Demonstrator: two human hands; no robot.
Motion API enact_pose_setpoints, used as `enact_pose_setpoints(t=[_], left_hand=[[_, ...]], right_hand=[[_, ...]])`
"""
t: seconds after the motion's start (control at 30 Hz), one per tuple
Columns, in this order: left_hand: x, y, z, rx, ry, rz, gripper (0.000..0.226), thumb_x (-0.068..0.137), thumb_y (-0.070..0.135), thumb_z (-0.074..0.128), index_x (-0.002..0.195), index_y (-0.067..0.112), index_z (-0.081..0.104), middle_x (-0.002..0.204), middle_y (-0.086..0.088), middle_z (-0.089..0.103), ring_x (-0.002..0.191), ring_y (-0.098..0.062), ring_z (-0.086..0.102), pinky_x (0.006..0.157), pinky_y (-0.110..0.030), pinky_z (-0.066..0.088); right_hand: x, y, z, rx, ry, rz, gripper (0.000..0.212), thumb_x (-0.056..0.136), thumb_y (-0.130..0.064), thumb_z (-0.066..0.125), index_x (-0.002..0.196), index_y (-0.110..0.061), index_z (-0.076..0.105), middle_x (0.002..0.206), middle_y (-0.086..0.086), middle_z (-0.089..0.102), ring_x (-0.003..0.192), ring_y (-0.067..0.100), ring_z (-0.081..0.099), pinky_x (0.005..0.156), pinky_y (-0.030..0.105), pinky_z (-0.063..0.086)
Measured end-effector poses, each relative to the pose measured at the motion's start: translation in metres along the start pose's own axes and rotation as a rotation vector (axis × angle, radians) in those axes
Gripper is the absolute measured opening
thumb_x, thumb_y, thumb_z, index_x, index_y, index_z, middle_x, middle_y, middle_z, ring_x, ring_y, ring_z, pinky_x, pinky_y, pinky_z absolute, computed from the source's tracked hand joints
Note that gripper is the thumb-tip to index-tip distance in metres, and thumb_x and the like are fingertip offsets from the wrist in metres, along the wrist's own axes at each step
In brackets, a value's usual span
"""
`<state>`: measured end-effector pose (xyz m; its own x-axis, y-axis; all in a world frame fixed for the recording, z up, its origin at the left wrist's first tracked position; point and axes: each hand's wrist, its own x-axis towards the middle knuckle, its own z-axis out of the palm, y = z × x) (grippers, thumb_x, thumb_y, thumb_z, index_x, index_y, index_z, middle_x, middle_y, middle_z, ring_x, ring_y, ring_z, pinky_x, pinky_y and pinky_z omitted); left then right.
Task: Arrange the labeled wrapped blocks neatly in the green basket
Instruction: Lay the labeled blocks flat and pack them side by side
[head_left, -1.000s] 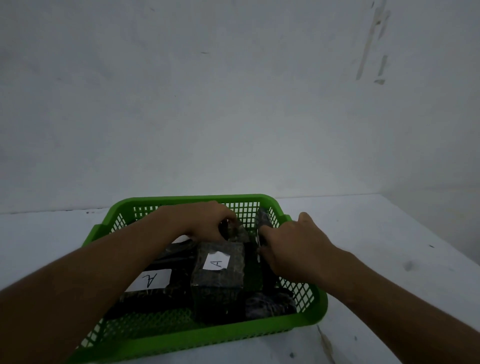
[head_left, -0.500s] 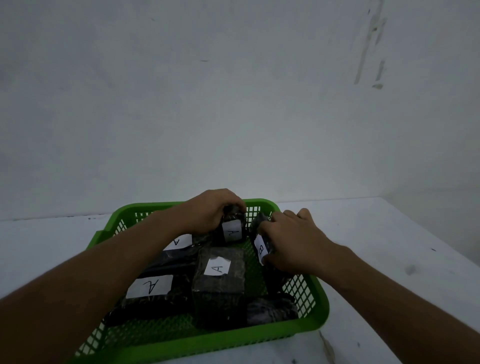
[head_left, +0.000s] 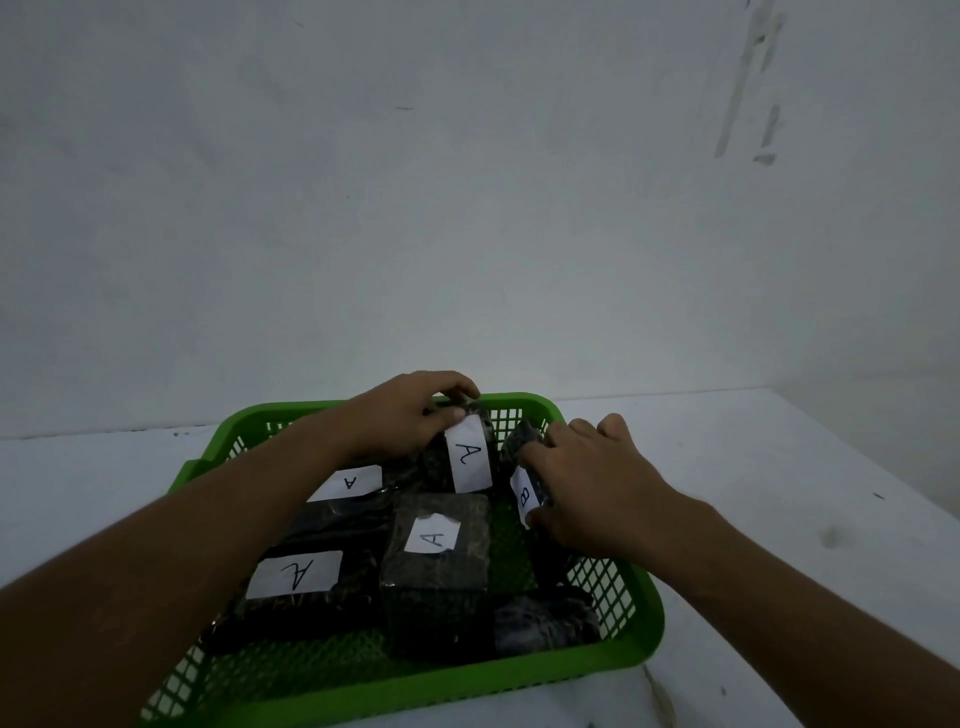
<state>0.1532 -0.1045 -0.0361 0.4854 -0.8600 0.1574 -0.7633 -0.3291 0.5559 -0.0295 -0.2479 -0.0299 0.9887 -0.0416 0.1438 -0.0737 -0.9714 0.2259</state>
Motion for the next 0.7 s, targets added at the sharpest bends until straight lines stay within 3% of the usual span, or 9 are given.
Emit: enact_pose_setpoints(t=[0.13, 0.2, 0.27, 0.33, 0.4, 0.47, 0.6, 0.7], left_hand=[[0.004, 0.003, 0.007, 0.105, 0.059, 0.096, 0.016, 0.093, 0.025, 0.056, 0.107, 0.022, 0.063, 0.103, 0.003, 0.068, 0.087, -0.004, 0.059, 0.076, -0.021, 0.042], [0.006, 0.004, 0.012, 0.206, 0.088, 0.164, 0.02, 0.092, 0.024, 0.057, 0.107, 0.016, 0.067, 0.105, -0.002, 0.067, 0.087, -0.012, 0.059, 0.076, -0.026, 0.046], [0.006, 0.001, 0.016, 0.504, 0.215, 0.273, 0.02, 0.088, 0.025, 0.063, 0.104, 0.017, 0.07, 0.106, -0.001, 0.068, 0.095, -0.023, 0.06, 0.076, -0.039, 0.049], [0.004, 0.003, 0.019, 0.747, 0.302, 0.328, 0.021, 0.084, 0.03, 0.066, 0.103, 0.022, 0.071, 0.103, 0.003, 0.072, 0.1, -0.027, 0.058, 0.076, -0.041, 0.045], [0.003, 0.007, 0.021, 0.732, 0.17, 0.296, 0.035, 0.089, 0.039, 0.057, 0.118, 0.021, 0.062, 0.113, -0.001, 0.069, 0.106, -0.027, 0.057, 0.082, -0.04, 0.045], [0.002, 0.007, 0.027, 0.78, -0.033, 0.281, 0.054, 0.089, 0.054, 0.048, 0.133, 0.022, 0.048, 0.117, -0.003, 0.066, 0.108, -0.025, 0.059, 0.086, -0.039, 0.046], [-0.005, 0.0, 0.027, 0.647, -0.122, 0.188, 0.062, 0.083, 0.064, 0.049, 0.133, 0.028, 0.048, 0.127, 0.004, 0.061, 0.115, -0.019, 0.058, 0.089, -0.035, 0.048], [-0.007, 0.0, 0.024, 0.652, -0.209, 0.15, 0.063, 0.082, 0.055, 0.058, 0.136, 0.027, 0.044, 0.133, 0.004, 0.054, 0.12, -0.018, 0.053, 0.089, -0.035, 0.043]], right_hand=[[0.0, 0.0, 0.002, 0.005, 0.007, -0.01, 0.042, 0.087, -0.043, 0.06, 0.12, -0.02, 0.051, 0.117, 0.005, 0.054, 0.108, 0.026, 0.049, 0.09, 0.041, 0.026], [0.0, 0.0, 0.004, 0.018, 0.009, -0.031, 0.041, 0.088, -0.041, 0.059, 0.122, -0.021, 0.051, 0.121, 0.004, 0.054, 0.109, 0.025, 0.051, 0.09, 0.041, 0.026], [-0.001, 0.001, 0.005, 0.016, -0.007, -0.063, 0.043, 0.087, -0.044, 0.058, 0.125, -0.023, 0.052, 0.126, 0.002, 0.054, 0.112, 0.024, 0.05, 0.091, 0.041, 0.025], [-0.003, 0.003, 0.005, -0.027, -0.071, -0.114, 0.058, 0.081, -0.056, 0.062, 0.129, -0.025, 0.051, 0.132, 0.003, 0.05, 0.117, 0.025, 0.046, 0.094, 0.043, 0.026], [-0.004, 0.006, 0.003, -0.1, -0.163, -0.164, 0.077, 0.072, -0.065, 0.066, 0.135, -0.026, 0.047, 0.14, 0.005, 0.044, 0.123, 0.029, 0.04, 0.098, 0.046, 0.026], [-0.005, 0.007, 0.002, -0.145, -0.187, -0.206, 0.079, 0.07, -0.064, 0.069, 0.137, -0.028, 0.047, 0.141, 0.005, 0.043, 0.123, 0.029, 0.038, 0.097, 0.046, 0.026], [-0.008, 0.01, -0.001, -0.116, -0.15, -0.261, 0.059, 0.079, -0.055, 0.066, 0.133, -0.034, 0.053, 0.14, 0.002, 0.046, 0.121, 0.028, 0.04, 0.095, 0.045, 0.027], [-0.011, 0.008, -0.003, -0.094, -0.143, -0.299, 0.046, 0.086, -0.051, 0.06, 0.129, -0.034, 0.056, 0.134, -0.001, 0.052, 0.114, 0.025, 0.047, 0.093, 0.043, 0.027]])
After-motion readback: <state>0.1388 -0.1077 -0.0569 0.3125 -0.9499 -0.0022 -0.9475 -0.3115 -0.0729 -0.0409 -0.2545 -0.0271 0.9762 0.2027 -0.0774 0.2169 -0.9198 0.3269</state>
